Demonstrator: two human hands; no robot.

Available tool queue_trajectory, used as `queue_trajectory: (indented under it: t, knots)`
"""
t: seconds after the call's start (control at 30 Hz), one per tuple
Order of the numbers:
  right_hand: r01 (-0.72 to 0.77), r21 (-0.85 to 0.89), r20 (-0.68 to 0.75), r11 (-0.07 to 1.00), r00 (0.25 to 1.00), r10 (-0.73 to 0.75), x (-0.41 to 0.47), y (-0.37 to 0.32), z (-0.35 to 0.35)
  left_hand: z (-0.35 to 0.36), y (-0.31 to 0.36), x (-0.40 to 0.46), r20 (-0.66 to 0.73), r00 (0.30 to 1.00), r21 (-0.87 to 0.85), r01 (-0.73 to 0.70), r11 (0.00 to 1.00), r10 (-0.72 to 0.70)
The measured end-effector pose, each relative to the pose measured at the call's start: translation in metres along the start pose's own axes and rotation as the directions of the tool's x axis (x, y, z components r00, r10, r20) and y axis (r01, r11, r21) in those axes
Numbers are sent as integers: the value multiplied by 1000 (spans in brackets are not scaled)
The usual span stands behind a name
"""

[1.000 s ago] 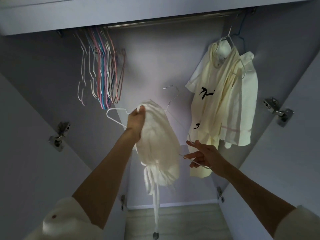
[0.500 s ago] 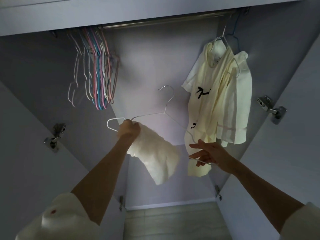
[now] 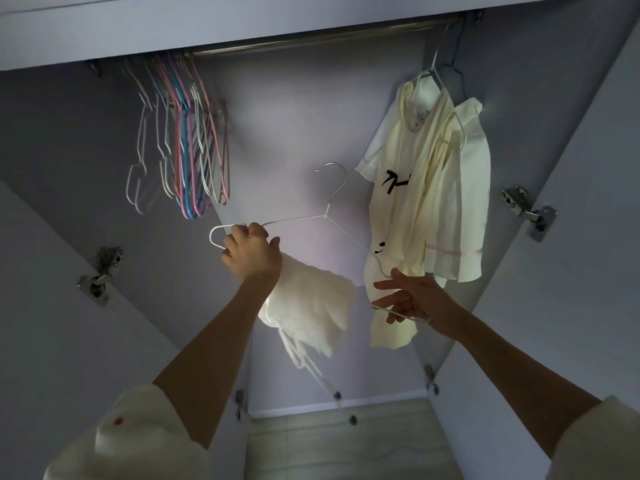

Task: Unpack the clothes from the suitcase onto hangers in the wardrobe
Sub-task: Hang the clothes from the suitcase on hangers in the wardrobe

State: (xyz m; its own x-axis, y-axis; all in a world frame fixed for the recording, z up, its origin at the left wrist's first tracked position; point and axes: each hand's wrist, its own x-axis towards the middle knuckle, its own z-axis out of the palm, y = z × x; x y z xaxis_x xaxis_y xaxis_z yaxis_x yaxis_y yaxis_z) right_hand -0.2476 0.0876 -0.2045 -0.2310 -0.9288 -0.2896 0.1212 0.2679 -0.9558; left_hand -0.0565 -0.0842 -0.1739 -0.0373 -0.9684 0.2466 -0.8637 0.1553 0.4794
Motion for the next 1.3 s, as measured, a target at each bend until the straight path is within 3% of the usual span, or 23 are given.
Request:
queue_trajectory:
  t: [0.07, 0.13, 0.2, 0.3, 0.47, 0.53, 0.6, 0.67, 0.83, 0.9, 1.0, 1.07, 1.17, 1.3]
  knots:
    - [16, -10, -13, 1000, 1000, -16, 1, 0, 2, 2, 0, -10, -57, 994, -21, -96, 995, 95]
    - [45, -26, -32, 999, 998, -46, 2, -1, 5, 4, -2, -26, -67, 972, -159, -235, 959, 227]
    - [81, -45, -51, 996, 995, -83, 4, -2, 9, 6, -1, -49, 46, 947, -278, -293, 915, 317]
    - [132, -57, -74, 990, 988, -136, 6, -7, 18, 17, 0, -73, 225, 885, -249, -352, 902, 407]
    - [157, -84, -100, 984, 981, -165, 10, -14, 24, 25, -1, -71, 91, 913, -216, -372, 903, 398]
    - [151, -134, -107, 979, 980, -166, 11, -16, 25, 21, 3, -65, 117, 933, -320, -288, 903, 339]
    - [138, -202, -106, 970, 981, -162, 13, -17, 25, 12, 10, -53, 246, 952, -517, -30, 855, 182]
    - [129, -265, -87, 955, 984, -157, 15, -16, 27, 2, 17, -39, 389, 920, -646, 240, 725, 42]
    - [104, -261, -37, 960, 992, -117, 15, -15, 40, -6, 24, -32, 510, 860, -661, 394, 638, -2]
    - [123, -267, -25, 956, 991, -134, 16, -19, 45, 0, 26, -38, 522, 851, -615, 321, 720, 66]
    - [143, -272, -20, 952, 988, -154, 18, -25, 49, 14, 21, -40, 477, 855, -301, -57, 952, 202]
    - [146, -256, -18, 955, 988, -156, 19, -28, 48, 14, 13, -38, 415, 879, -115, -205, 972, 234]
    - [152, -249, -1, 956, 988, -158, 21, -30, 50, 14, 2, -33, 269, 907, -148, -295, 944, 325]
    - [168, -225, 28, 960, 986, -166, 21, -35, 55, 9, -8, -22, 103, 960, -172, -240, 956, 259]
